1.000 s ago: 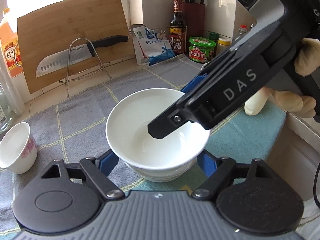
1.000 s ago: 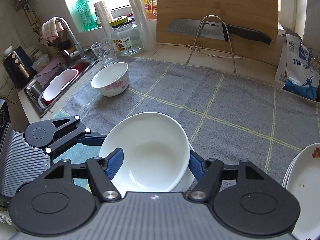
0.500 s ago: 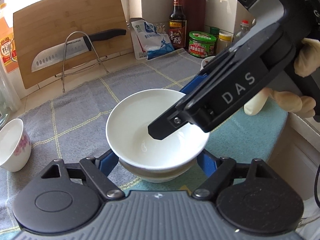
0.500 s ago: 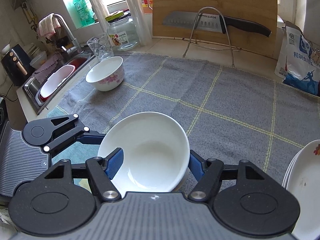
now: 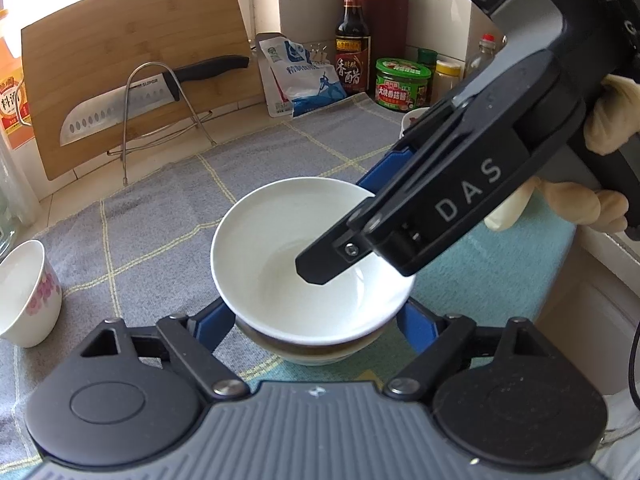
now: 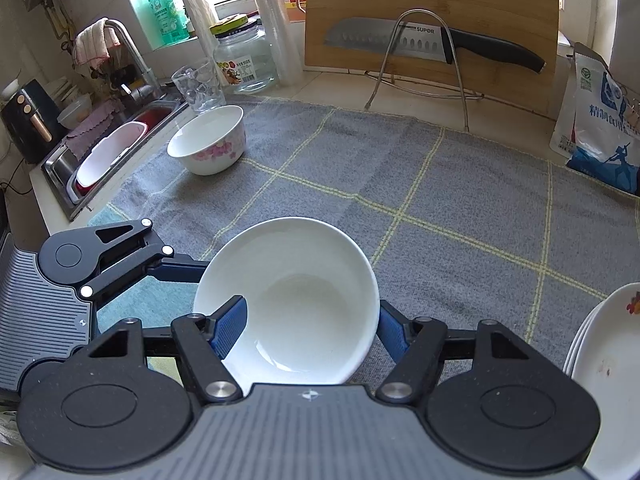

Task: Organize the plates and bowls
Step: 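Set the white bowl into the pink-patterned bowl and open the right tool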

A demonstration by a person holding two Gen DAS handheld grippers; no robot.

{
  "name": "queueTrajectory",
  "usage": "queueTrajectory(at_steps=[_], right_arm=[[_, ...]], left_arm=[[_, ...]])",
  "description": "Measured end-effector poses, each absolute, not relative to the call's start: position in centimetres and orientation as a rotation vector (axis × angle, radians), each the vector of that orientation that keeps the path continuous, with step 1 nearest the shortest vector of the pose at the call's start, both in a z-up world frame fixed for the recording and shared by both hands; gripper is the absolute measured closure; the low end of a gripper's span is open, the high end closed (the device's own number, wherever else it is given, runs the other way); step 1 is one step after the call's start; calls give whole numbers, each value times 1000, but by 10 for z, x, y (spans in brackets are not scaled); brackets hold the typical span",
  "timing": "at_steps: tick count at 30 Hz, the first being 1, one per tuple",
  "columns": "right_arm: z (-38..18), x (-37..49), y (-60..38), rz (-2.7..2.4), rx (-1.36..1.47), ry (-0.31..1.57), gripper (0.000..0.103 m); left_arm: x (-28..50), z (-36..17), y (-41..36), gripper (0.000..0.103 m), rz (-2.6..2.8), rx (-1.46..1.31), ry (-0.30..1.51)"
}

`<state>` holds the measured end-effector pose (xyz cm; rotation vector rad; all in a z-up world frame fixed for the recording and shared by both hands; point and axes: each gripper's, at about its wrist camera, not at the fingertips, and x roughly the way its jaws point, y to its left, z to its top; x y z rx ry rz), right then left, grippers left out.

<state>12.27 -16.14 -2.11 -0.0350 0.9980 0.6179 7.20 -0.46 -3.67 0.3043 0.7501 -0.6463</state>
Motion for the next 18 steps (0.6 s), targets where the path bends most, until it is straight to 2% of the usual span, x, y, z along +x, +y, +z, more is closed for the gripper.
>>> queueTrajectory(at_steps=[5, 7, 9, 18], right_arm=[[-21, 123, -161, 622, -44, 989, 27], [-20, 122, -161, 616, -49, 976, 12], [-17, 120, -162, 602, -57, 957, 8], [-7, 118, -157, 608, -79, 927, 1]], left_arm=[[73, -39, -5, 11, -641, 311, 755], [73, -38, -4, 7, -635, 319, 747], [73, -38, -4, 7, -634, 318, 748], [64, -33, 9, 4, -634, 295, 743]])
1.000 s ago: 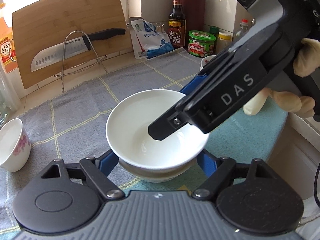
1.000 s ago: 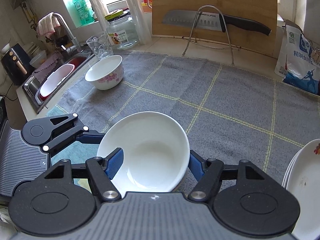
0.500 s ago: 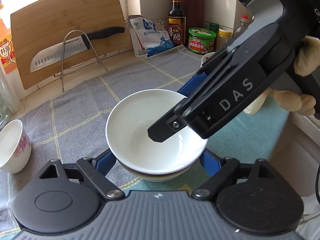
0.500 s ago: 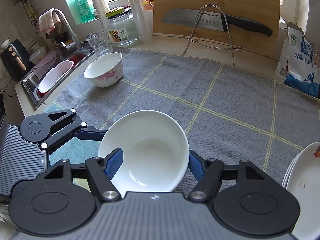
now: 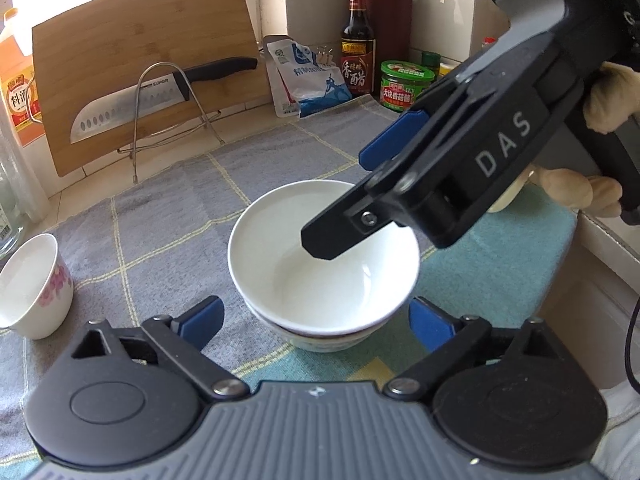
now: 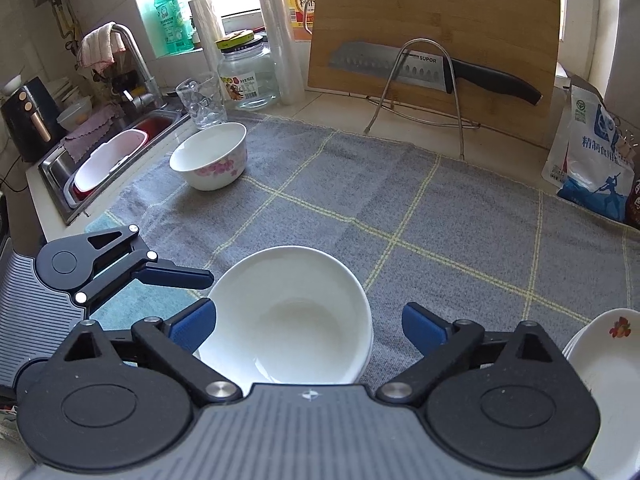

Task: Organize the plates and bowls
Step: 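Set the white bowl into the pink-patterned bowl and open the right tool, then move the right tool to the remaining pink-patterned bowl and grasp its rim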

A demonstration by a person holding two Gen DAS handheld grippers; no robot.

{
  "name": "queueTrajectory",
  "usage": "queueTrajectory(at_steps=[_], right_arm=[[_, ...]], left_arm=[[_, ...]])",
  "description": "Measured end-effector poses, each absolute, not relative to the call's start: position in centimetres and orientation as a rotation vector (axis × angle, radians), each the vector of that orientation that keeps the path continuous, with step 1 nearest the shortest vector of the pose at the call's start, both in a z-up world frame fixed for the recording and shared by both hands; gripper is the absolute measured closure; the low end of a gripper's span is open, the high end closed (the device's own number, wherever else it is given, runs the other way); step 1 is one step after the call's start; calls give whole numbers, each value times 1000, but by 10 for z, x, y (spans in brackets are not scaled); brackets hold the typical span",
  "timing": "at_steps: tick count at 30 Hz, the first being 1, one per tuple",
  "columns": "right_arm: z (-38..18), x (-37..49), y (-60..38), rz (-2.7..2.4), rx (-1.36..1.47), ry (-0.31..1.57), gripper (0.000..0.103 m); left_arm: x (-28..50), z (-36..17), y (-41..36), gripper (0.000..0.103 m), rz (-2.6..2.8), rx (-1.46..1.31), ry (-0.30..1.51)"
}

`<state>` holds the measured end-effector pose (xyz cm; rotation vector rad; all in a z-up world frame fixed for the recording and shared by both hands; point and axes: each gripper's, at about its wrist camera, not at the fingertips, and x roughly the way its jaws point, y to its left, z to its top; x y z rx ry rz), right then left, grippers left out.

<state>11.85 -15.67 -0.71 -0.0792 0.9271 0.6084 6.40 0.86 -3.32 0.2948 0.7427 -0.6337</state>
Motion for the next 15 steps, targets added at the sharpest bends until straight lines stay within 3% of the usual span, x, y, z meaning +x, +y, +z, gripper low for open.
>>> queueTrajectory(at_steps=[15], right_arm=[[17, 135, -85, 744, -183, 870, 0]], left_arm=[[69, -29, 91, 4, -403, 194, 719]])
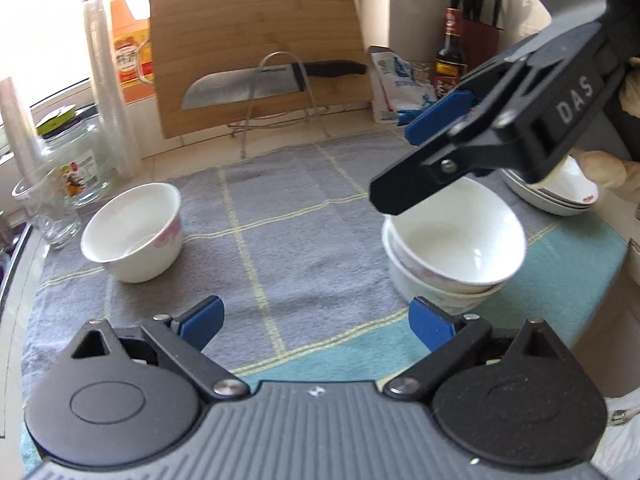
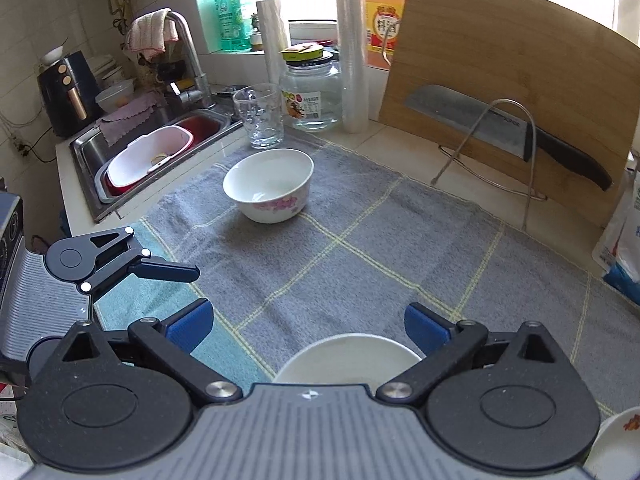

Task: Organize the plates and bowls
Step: 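Move the right tool to the remaining pink-patterned bowl and grasp its rim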

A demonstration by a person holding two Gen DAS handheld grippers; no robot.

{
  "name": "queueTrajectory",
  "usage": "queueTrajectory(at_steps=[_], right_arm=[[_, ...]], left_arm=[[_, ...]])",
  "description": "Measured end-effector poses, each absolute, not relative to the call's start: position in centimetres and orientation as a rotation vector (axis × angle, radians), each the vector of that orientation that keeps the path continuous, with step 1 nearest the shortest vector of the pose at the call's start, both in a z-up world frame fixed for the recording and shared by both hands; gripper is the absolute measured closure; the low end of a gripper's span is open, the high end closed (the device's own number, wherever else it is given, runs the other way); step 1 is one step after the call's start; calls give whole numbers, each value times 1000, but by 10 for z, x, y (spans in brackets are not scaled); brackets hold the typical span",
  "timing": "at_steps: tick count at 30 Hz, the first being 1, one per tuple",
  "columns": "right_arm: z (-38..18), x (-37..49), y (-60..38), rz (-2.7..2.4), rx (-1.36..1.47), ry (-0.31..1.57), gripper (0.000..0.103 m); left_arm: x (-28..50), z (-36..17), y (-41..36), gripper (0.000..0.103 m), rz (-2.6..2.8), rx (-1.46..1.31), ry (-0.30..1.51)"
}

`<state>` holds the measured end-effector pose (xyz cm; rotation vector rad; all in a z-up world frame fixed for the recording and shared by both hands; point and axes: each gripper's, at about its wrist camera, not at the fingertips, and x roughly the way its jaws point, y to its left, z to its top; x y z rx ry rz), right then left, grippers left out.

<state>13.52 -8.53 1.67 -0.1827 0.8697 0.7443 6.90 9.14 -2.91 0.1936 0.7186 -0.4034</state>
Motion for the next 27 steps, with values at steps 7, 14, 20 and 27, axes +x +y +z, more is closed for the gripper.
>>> queueTrajectory(at_steps=[7, 14, 20, 27], right_arm=[[22, 157, -36, 795, -236, 861, 0], [18, 187, 8, 810, -270, 868, 0], [9, 222, 43, 816, -287, 896, 0], [-7, 258, 71, 825, -303, 932, 0]], left_arm=[[92, -38, 146, 4, -228, 171, 676], [130, -46, 184, 4, -168, 161, 639], [159, -58, 196, 5, -188, 152, 634], [176, -71, 198, 5, -226, 135, 645]])
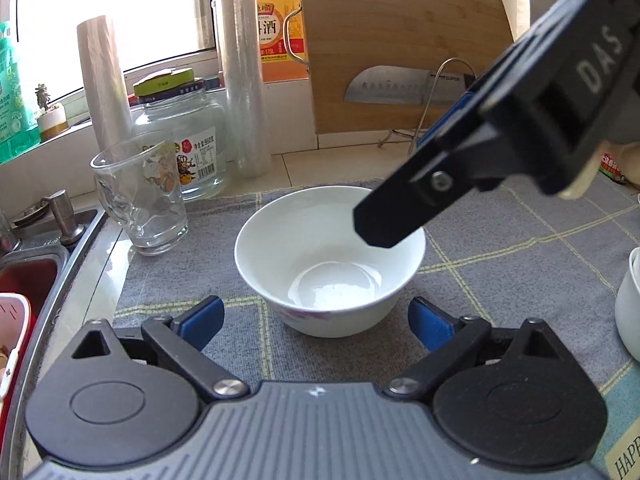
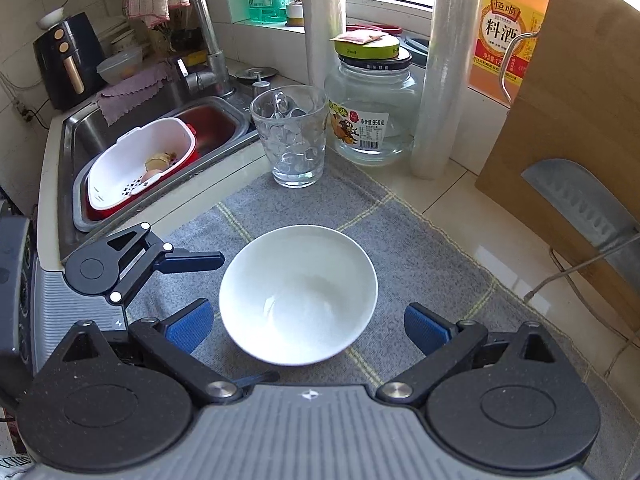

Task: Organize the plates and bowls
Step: 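Move the right tool to the remaining pink-patterned bowl and grasp its rim, then lift the pink-patterned bowl with the right tool and carry it toward the bowl stack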

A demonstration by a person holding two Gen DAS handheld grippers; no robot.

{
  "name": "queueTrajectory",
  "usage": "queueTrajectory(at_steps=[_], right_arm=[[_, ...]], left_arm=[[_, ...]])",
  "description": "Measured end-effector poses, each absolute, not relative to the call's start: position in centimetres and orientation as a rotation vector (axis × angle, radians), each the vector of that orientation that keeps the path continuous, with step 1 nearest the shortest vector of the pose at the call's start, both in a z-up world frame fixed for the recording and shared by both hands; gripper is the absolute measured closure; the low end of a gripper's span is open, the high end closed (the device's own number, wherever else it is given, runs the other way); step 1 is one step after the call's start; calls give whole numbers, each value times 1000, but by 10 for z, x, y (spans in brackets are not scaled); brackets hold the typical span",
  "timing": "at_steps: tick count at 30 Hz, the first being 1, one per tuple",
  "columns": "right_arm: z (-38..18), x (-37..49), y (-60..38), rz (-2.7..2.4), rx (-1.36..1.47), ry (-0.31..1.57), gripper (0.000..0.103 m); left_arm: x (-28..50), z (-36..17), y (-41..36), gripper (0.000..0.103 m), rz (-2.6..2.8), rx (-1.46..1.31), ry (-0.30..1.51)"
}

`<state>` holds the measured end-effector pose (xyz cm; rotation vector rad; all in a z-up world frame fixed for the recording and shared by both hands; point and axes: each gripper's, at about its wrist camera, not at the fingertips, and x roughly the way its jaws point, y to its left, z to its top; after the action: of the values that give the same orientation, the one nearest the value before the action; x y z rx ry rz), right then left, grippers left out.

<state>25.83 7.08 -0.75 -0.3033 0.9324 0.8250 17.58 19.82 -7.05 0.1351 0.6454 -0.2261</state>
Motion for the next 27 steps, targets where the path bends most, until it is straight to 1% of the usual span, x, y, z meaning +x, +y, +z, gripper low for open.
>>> queueTrajectory(at_steps=[5, 8, 10, 16, 20, 27], right_arm=[[-24, 282, 83, 824, -285, 973, 2], [-31, 293, 89, 825, -275, 989, 7], [-35, 298, 94, 833, -275, 998, 14], [-41, 305, 98, 839, -272, 1022, 24], [-44, 308, 98, 848, -256, 1036, 29], [-43, 309, 96, 853, -243, 1042, 29]], left_arm=[[179, -72, 198, 5, -252, 120, 635], [182, -73, 197, 7, -263, 122, 635], [183, -72, 198, 8, -265, 118, 630], [185, -71, 196, 12, -287, 120, 622], [186, -71, 197, 13, -290, 118, 622], [187, -69, 196, 13, -288, 121, 634]])
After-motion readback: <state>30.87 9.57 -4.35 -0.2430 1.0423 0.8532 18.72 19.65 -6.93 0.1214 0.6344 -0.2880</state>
